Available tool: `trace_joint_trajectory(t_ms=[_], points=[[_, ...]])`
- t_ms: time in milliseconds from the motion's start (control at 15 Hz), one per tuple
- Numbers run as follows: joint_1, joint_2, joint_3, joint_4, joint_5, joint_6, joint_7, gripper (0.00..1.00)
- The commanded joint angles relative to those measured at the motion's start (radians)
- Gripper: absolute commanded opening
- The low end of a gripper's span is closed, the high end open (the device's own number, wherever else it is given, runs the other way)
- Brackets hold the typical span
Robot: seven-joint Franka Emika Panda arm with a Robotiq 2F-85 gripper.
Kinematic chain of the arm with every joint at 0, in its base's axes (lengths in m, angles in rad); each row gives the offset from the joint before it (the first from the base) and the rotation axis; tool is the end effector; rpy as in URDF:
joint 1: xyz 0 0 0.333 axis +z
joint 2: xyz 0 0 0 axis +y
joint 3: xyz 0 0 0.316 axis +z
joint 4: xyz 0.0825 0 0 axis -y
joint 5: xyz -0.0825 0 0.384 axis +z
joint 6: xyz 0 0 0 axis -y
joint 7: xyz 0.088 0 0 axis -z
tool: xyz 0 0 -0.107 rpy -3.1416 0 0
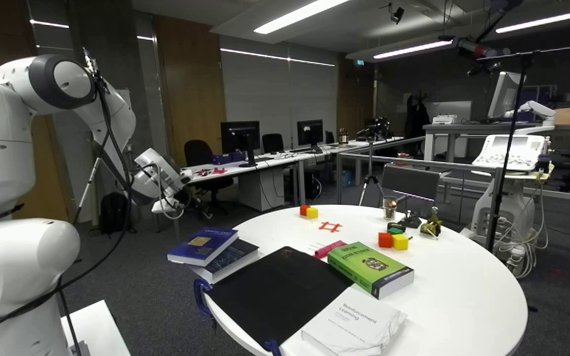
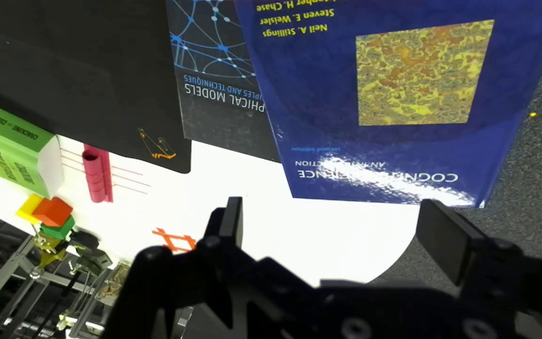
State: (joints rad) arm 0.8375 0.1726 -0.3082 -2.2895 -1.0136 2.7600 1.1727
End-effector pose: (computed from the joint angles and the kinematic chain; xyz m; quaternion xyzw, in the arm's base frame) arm 0.4491 0.3044 0.2969 0.9462 0.1304 0.2836 0.0853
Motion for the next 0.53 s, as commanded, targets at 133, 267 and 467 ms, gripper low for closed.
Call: trace_joint_trajectory(t_ms=[133,267,467], points=[[-0.017,0.084,0.169,0.110,-0.109,-0.186,0.129,1.00],[-0.029,0.120,0.238,0.149,-0.134,-0.265,0.156,1.00],[-0.059,0.166,0.338,0.204,-0.173,-0.393,0.168,1.00]])
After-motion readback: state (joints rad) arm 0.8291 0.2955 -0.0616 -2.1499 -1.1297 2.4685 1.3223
